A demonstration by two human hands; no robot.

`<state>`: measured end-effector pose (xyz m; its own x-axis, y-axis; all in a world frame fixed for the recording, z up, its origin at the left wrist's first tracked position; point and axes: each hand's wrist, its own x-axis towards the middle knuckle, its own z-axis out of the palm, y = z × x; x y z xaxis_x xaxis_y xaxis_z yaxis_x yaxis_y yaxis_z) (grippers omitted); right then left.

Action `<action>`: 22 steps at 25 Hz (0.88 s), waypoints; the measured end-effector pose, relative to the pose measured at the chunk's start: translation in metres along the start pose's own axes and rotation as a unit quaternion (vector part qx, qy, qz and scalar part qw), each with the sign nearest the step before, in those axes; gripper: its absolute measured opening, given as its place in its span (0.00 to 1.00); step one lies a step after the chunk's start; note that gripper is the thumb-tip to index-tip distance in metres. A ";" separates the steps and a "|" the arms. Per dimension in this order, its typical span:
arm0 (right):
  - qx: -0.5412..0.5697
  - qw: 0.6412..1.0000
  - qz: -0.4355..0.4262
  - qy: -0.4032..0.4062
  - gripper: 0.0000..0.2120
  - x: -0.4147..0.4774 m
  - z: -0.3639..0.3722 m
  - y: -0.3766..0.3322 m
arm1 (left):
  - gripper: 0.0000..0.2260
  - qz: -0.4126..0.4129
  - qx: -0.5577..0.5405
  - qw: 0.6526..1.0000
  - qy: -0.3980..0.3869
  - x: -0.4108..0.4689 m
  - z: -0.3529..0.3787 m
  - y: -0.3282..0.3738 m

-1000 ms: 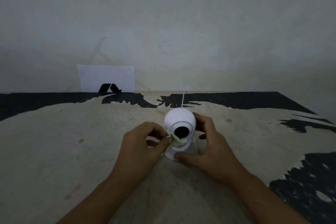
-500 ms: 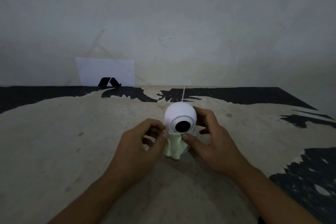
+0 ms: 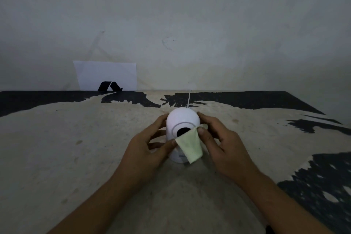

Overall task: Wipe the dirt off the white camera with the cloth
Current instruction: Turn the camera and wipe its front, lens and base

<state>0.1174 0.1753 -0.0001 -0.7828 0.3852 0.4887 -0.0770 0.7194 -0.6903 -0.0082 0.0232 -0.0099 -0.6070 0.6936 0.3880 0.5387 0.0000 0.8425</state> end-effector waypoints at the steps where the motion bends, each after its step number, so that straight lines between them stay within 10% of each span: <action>1: -0.004 1.000 -0.001 0.027 0.19 0.000 0.000 -0.001 | 0.28 -0.003 0.003 1.000 0.004 0.000 0.001 0.000; 7: -0.021 0.981 0.021 0.190 0.21 0.005 0.005 -0.008 | 0.27 0.000 0.003 1.000 0.016 -0.001 0.003 -0.002; 15: -0.014 0.988 -0.069 0.141 0.07 0.004 -0.009 0.002 | 0.29 0.006 0.018 1.000 0.014 0.000 0.005 -0.008; 22: -0.079 0.982 -0.118 0.120 0.15 0.003 -0.006 0.008 | 0.28 0.022 0.033 0.999 0.016 -0.001 0.008 -0.010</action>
<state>0.1178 0.1857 -0.0012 -0.5845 0.3078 0.7507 -0.1271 0.8791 -0.4595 -0.0083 0.0286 -0.0222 -0.6004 0.6702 0.4363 0.6014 0.0187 0.7987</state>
